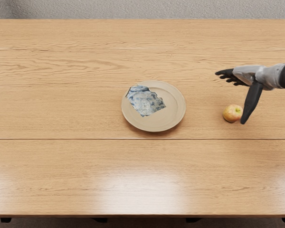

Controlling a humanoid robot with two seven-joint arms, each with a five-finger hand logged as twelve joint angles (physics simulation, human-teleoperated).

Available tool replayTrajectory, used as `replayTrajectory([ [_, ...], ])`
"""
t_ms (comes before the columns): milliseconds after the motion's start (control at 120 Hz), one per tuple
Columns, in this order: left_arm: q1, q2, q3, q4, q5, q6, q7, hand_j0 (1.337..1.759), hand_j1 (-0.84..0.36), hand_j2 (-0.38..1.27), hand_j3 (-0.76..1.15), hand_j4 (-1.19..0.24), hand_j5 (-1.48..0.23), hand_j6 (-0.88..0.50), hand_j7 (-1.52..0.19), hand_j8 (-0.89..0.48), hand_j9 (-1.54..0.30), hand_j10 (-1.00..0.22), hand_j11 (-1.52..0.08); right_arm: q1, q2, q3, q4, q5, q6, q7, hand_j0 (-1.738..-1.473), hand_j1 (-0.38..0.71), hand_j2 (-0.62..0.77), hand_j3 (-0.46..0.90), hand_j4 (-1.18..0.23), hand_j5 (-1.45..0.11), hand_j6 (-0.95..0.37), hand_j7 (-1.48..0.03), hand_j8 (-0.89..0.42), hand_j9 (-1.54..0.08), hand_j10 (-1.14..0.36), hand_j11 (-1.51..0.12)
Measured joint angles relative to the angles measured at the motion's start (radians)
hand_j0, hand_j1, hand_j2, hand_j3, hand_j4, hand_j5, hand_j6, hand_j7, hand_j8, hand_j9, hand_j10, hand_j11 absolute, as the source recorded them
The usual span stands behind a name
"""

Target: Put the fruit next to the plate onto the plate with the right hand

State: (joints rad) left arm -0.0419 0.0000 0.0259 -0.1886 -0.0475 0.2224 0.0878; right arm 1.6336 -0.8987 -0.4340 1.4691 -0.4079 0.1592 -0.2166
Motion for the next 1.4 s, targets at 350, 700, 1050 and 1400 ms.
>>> replayTrajectory([
  [350,-0.001,0.000,0.000,0.000,0.000,0.000,0.000,1.658,0.34,0.00,0.00,-0.01,-0.01,-0.01,-0.01,-0.01,-0.01,-0.01,-0.01,-0.085,0.016,0.003,-0.048,-0.002,-0.182,0.006,-1.658,-0.22,-0.02,0.00,-0.11,-0.14,-0.11,-0.14,-0.11,-0.14,-0.11,-0.14],
  [700,0.000,0.000,0.000,0.000,0.000,0.000,0.000,1.658,0.34,0.00,0.00,-0.01,-0.01,-0.01,-0.01,-0.01,-0.01,-0.01,-0.01,-0.134,0.057,0.003,-0.050,-0.007,-0.251,0.009,-1.658,-0.09,-0.04,0.00,-0.22,-0.28,-0.22,-0.28,-0.22,-0.28,-0.22,-0.28],
  [1050,0.000,0.000,0.000,0.000,0.000,0.000,0.000,1.658,0.34,0.00,0.00,-0.01,-0.01,-0.01,-0.01,-0.01,-0.01,-0.01,-0.01,-0.228,0.084,0.032,-0.030,-0.061,-0.361,0.026,-1.658,-0.07,-0.04,0.00,-0.23,-0.30,-0.23,-0.30,-0.23,-0.30,-0.23,-0.30],
  [1400,-0.001,0.000,0.000,0.000,0.000,0.000,0.000,1.658,0.34,0.00,0.00,-0.01,-0.01,-0.01,-0.01,-0.01,-0.01,-0.01,-0.01,-0.308,0.102,0.051,-0.030,-0.146,-0.426,0.041,-1.658,-0.07,-0.04,0.00,-0.23,-0.30,-0.24,-0.30,-0.23,-0.30,-0.23,-0.30],
])
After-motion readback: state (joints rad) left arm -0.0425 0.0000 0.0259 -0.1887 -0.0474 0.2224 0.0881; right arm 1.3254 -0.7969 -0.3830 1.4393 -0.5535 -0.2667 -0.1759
